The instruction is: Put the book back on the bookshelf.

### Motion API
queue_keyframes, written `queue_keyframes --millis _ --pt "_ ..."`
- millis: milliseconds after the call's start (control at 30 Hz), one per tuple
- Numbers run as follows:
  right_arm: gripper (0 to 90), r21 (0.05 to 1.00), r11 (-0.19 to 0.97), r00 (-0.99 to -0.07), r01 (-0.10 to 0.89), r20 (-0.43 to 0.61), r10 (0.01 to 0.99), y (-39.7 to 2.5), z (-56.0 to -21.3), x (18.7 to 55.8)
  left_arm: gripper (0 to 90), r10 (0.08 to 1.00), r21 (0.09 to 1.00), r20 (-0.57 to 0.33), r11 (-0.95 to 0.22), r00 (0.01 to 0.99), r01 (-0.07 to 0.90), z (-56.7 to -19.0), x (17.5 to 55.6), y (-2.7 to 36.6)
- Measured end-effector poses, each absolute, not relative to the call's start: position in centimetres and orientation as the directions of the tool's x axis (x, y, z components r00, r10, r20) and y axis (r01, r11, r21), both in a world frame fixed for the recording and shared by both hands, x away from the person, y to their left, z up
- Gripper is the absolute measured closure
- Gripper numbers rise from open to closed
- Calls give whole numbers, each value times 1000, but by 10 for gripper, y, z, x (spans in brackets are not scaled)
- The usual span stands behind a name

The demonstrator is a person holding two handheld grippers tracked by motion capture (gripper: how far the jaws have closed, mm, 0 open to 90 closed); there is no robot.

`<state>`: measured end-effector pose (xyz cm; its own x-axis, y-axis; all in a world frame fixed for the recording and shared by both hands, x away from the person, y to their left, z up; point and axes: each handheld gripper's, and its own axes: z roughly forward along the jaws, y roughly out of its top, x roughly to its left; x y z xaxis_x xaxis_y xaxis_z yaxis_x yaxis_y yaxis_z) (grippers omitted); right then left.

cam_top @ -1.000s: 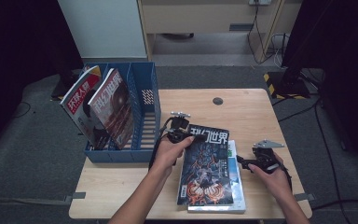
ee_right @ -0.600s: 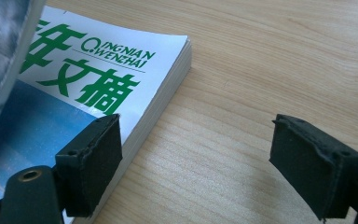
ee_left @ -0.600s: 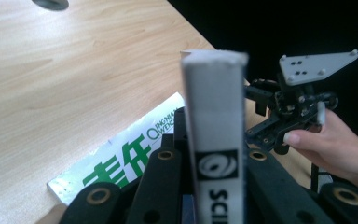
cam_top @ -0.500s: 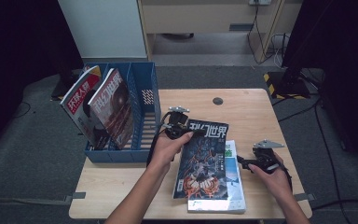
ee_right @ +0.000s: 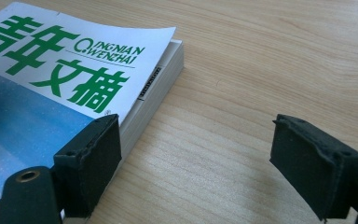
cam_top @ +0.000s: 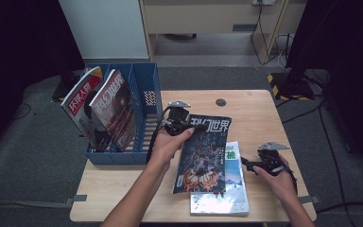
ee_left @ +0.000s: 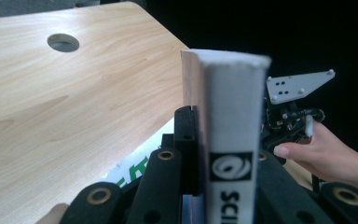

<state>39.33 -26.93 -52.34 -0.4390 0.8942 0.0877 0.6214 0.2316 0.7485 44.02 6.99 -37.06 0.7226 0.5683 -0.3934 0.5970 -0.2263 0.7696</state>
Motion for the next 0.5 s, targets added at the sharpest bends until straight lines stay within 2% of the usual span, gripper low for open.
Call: queue_keyframes --millis 500 --pt "158 744 231 -433 627 86 897 -271 -525 394 822 588 803 -348 -215 730 556 -344 436 82"
